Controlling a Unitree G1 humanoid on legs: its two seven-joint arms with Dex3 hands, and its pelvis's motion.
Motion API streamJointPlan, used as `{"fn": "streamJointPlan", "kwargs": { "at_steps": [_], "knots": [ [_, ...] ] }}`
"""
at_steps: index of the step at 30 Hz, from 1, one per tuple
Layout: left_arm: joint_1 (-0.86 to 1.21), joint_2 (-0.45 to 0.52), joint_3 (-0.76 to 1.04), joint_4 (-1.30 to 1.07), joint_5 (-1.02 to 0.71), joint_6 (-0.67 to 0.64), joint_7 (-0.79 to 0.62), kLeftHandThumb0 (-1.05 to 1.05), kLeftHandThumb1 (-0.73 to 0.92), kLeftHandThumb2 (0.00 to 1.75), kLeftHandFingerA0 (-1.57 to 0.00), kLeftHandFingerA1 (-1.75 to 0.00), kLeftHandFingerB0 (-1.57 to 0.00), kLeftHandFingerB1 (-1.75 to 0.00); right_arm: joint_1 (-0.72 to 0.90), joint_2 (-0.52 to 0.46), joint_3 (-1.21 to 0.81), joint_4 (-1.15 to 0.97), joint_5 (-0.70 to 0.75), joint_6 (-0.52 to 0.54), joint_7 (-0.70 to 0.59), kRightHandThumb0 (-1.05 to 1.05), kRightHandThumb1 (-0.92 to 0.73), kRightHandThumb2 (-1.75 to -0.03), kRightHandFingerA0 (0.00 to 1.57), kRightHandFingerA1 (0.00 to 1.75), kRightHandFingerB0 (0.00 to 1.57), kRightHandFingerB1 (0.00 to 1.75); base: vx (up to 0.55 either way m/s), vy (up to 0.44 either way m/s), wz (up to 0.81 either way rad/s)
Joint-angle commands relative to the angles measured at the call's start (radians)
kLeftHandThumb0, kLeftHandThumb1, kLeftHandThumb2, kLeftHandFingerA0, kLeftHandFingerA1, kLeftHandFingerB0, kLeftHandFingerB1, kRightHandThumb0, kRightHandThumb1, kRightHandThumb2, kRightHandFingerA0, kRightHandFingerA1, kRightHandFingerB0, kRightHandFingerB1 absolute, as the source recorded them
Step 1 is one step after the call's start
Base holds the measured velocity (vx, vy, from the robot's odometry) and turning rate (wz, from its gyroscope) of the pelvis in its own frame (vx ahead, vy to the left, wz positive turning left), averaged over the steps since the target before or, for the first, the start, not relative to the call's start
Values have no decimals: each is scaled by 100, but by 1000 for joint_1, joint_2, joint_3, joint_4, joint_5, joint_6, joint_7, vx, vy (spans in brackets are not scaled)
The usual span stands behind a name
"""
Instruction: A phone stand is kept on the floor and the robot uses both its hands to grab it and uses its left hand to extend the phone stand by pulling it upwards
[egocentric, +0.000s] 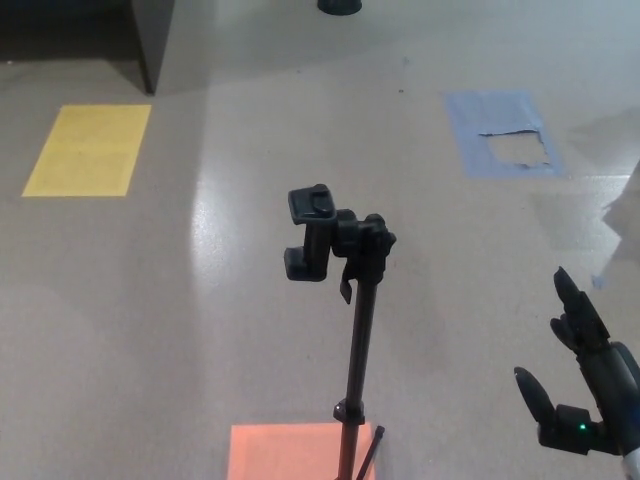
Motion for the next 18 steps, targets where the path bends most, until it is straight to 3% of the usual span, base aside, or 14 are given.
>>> {"fn": "streamJointPlan", "kwargs": {
  "at_steps": [1, 8, 9, 13, 14, 15, 18],
  "knots": [
    [4, 20, 10, 8, 17, -37, -8, -91, 90, 68, -12, -38, -21, -32, 10, -11, -12, -4, 20, 12, 8, -104, -67, -106, 0, 26, 0, 0, 0, 0, 0],
    [3, 24, 10, 4, 12, -24, -19, -90, 89, 67, -11, -37, -20, -32, 11, -7, -12, 0, 20, 11, 5, -105, -66, -103, 0, 25, 0, 0, 0, 0, 0],
    [2, 25, 11, 2, 17, -19, -16, -38, 41, 105, -1, -51, 0, -48, 11, -8, -11, 0, 18, 10, 4, -105, -66, -103, 0, 27, 0, 0, 0, 0, 0],
    [-2, 26, 11, -1, 20, -18, -16, -38, 42, 105, -1, -51, 0, -48, 2, -11, -9, 3, 12, 19, 5, -105, -65, -101, 0, 27, 0, 0, 0, 0, 0],
    [-1, 25, 11, -2, 13, -19, -21, -87, 70, 105, -4, -42, -11, -42, 1, -14, -7, 9, 9, 12, 5, -105, -88, -67, 0, 31, 0, 0, 0, 0, 0],
    [-1, 24, 11, 0, 13, -24, -22, -38, 43, 106, -1, -51, 0, -48, 0, -15, -7, 11, 10, 12, 7, -105, -88, -68, 0, 30, 0, 0, 0, 0, 0],
    [-2, 27, 12, 6, 10, -32, -32, -38, 43, 106, -1, -52, 0, -48, 2, -15, -7, 1, 12, 31, 15, -105, -88, -68, 0, 30, 0, 0, 0, 0, 0]
  ]
}}
